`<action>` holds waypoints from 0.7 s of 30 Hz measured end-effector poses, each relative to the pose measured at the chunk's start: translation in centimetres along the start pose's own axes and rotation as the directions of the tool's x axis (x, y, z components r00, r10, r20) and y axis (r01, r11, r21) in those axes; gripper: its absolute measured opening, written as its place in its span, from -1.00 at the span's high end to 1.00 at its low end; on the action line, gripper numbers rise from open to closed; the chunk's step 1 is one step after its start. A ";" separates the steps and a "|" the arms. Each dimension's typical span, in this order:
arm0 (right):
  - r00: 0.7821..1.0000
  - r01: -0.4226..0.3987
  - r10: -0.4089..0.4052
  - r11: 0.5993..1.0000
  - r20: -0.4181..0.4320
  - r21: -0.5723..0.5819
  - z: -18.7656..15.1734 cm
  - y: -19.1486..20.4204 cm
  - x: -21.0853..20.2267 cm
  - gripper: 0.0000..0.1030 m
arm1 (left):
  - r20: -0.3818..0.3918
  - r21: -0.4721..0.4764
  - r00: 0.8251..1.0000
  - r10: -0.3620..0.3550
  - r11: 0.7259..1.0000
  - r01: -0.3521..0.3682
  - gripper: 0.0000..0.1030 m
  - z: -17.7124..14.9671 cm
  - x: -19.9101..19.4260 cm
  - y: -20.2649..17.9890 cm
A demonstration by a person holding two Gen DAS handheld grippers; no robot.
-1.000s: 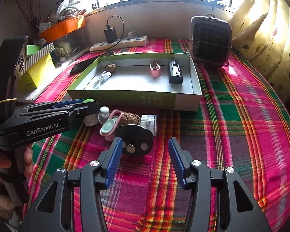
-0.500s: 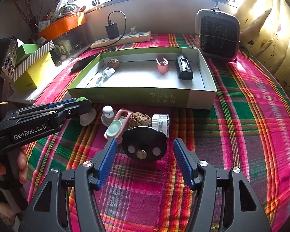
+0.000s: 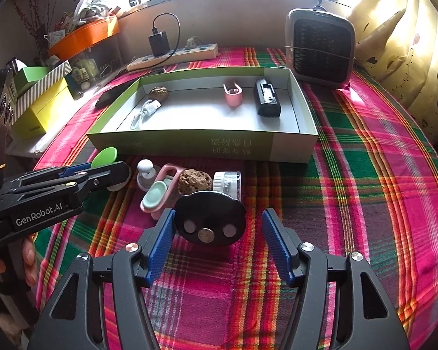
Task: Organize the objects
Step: 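Grasp the green mushroom-shaped object with the left gripper while the right gripper grasps the black round holder, then lift the green object and black round holder and carry both over the box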
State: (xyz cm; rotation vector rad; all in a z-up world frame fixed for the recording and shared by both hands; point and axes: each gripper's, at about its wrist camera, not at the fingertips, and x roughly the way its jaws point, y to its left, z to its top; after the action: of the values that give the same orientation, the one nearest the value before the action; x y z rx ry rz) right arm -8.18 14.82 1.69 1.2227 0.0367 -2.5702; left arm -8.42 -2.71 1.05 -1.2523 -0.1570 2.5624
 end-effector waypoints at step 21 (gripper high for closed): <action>1.000 -0.006 0.006 1.000 0.015 0.007 -0.2 -0.7 -0.5 0.06 | 0.018 -0.006 0.999 0.044 0.999 -0.044 0.39 0.3 -0.3 0.1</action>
State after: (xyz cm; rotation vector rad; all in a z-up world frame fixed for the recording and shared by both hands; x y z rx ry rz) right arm -7.92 15.68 1.89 1.2048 0.0214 -2.5763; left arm -8.56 -2.91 1.43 -1.2476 -0.1419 2.6131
